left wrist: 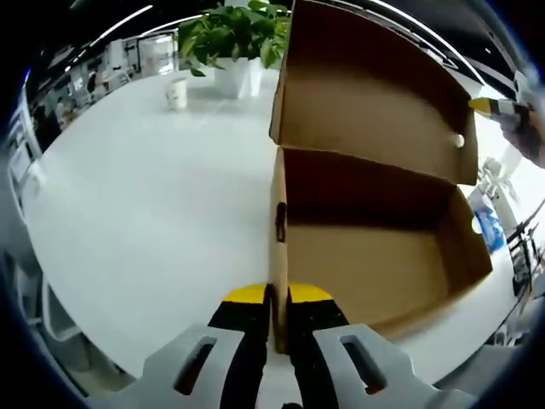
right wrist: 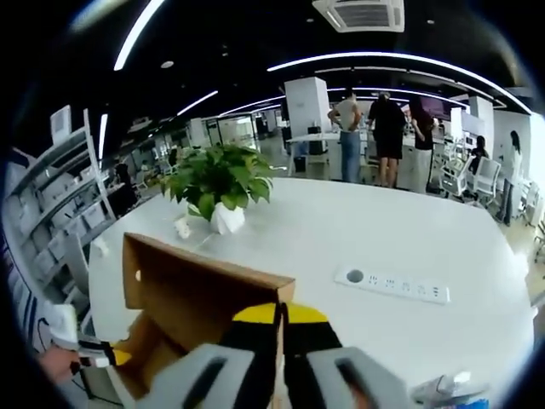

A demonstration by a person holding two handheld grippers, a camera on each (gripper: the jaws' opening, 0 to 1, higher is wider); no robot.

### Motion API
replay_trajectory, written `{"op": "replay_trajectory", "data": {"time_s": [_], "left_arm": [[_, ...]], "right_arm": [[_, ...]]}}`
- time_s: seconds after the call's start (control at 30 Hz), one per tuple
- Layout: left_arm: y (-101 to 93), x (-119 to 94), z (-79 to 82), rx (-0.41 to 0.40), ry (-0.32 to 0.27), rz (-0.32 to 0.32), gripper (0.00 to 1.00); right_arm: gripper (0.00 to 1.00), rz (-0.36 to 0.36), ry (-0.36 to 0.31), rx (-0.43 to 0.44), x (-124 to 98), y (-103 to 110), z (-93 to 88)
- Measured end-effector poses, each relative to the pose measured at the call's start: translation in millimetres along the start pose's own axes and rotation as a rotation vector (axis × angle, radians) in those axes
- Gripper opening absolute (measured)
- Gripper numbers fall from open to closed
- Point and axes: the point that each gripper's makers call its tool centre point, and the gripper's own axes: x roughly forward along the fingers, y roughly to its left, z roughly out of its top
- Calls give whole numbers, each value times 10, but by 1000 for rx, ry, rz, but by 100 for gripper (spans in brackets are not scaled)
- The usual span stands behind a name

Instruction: Operate the shoe box by opening the lid, removing the specified soft item, and placing it in the target area until the item is outside and the box remains undamaged.

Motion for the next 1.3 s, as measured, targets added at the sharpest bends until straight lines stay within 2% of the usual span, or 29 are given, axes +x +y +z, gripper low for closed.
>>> {"op": "replay_trajectory", "data": {"time_s": [0.43, 1.3], "left_arm": [[-11, -19, -8, -7, -3, 0, 4], [9, 7, 6, -52, -18, -23, 5]], "right_arm": [[0, 1, -34, -18, -462, 270, -82], [0, -16, -78, -45, -820, 439, -254]]}}
